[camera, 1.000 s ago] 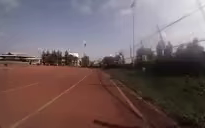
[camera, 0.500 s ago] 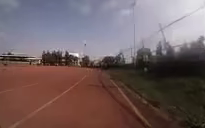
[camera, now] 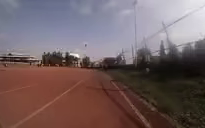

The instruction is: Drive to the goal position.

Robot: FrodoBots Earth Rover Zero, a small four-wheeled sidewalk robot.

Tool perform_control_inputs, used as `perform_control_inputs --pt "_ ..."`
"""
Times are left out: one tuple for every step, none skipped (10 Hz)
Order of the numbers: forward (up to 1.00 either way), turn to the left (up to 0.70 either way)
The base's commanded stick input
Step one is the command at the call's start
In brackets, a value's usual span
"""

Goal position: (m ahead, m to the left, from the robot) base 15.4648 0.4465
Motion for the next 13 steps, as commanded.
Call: perform_control_inputs --pt "0.50 0.00" --pt "0.50 0.00" --pt "0.50 0.00" --pt "0.50 0.00" --pt "0.50 0.00" --pt "0.50 0.00" --pt "0.50 0.00" --pt "0.50 0.00" --pt "0.50 0.00" --pt "0.50 0.00" --pt "0.50 0.00" --pt "0.50 0.00" --pt "0.50 0.00"
